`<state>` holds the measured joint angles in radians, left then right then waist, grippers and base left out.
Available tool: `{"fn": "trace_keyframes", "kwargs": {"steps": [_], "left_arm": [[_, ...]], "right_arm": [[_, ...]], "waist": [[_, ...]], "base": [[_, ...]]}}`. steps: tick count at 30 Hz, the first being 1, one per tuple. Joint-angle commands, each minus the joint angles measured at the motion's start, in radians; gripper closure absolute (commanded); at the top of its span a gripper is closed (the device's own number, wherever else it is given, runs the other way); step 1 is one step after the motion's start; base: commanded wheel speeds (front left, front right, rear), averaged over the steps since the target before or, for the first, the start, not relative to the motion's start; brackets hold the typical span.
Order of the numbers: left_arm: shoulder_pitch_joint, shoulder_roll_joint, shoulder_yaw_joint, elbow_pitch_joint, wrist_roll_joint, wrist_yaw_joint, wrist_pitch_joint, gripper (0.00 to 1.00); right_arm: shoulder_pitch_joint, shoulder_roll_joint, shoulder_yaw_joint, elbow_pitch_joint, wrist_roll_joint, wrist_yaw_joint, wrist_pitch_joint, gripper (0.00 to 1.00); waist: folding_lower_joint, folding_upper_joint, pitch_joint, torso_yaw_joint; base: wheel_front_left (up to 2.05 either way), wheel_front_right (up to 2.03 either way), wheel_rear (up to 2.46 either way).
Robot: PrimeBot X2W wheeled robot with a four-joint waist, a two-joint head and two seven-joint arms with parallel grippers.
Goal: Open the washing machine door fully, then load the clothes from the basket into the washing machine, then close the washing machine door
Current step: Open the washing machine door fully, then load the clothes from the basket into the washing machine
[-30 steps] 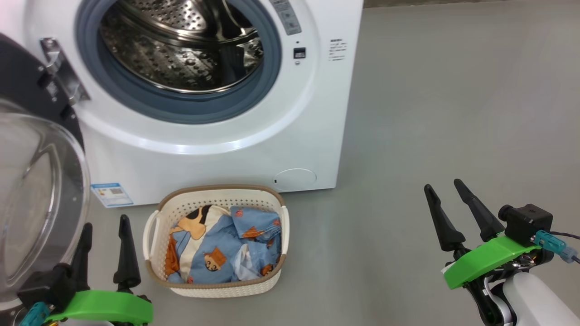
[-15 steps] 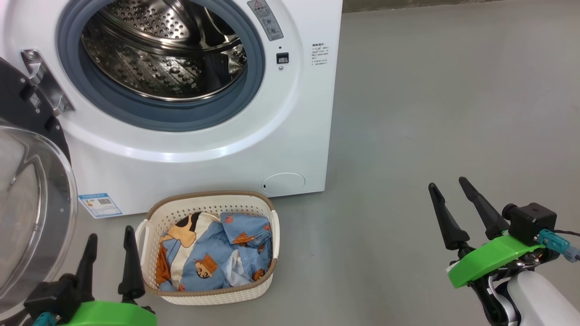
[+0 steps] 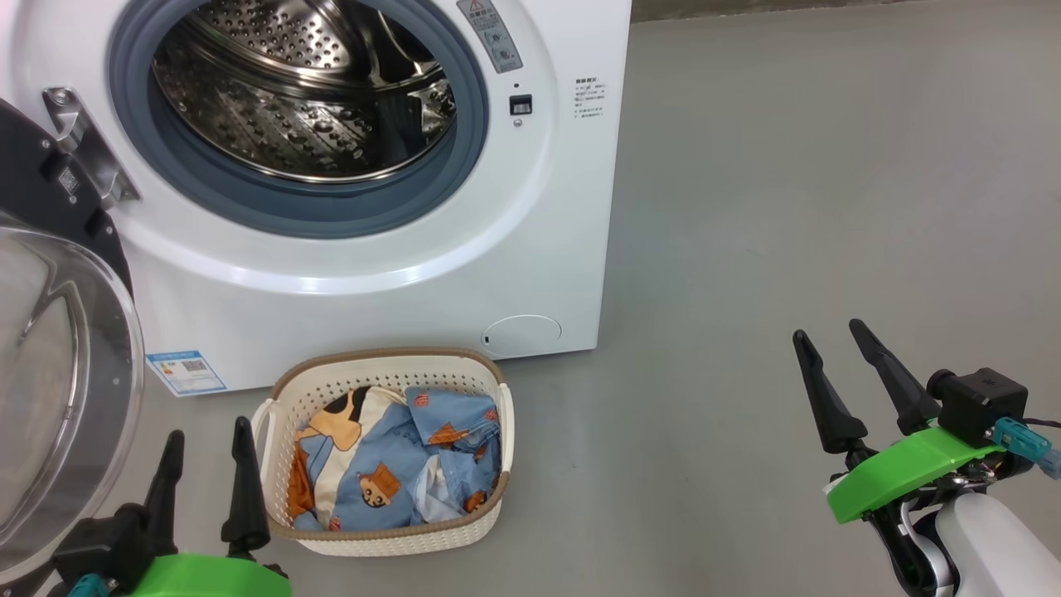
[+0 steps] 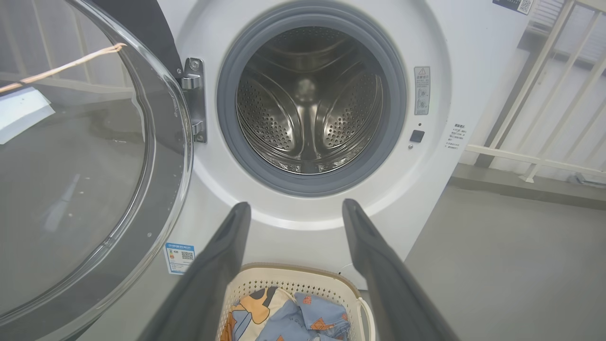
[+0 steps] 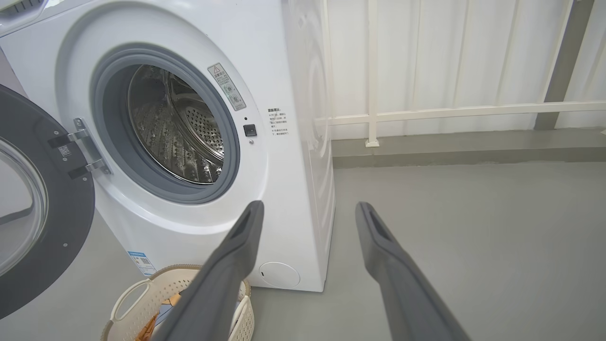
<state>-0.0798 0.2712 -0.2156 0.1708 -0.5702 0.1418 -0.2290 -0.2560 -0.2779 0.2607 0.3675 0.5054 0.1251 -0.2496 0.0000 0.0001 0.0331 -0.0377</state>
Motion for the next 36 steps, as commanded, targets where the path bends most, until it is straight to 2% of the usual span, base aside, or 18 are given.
{"fn": "trace_keyframes", "kwargs": {"steps": [1,36], "left_arm": [[-0.034,0.029,0.033,-0.014,0.012,-0.005,-0.011,0.0],[-0.033,0.036,0.015,-0.027,0.006,0.012,-0.009,0.0]], "right_arm": [[-0.012,-0.011,0.014,-0.024,-0.007,0.006,-0.012,0.0],[-0.013,-0.012,0.023,-0.021,0.002,0.006,-0.012,0.0]], "waist": [[0.0,-0.0001,-0.001,0.001],[0.0,-0.0001,0.0,0.008]], "base": [[0.0,0.0,0.0],[0.0,0.0,0.0]]}}
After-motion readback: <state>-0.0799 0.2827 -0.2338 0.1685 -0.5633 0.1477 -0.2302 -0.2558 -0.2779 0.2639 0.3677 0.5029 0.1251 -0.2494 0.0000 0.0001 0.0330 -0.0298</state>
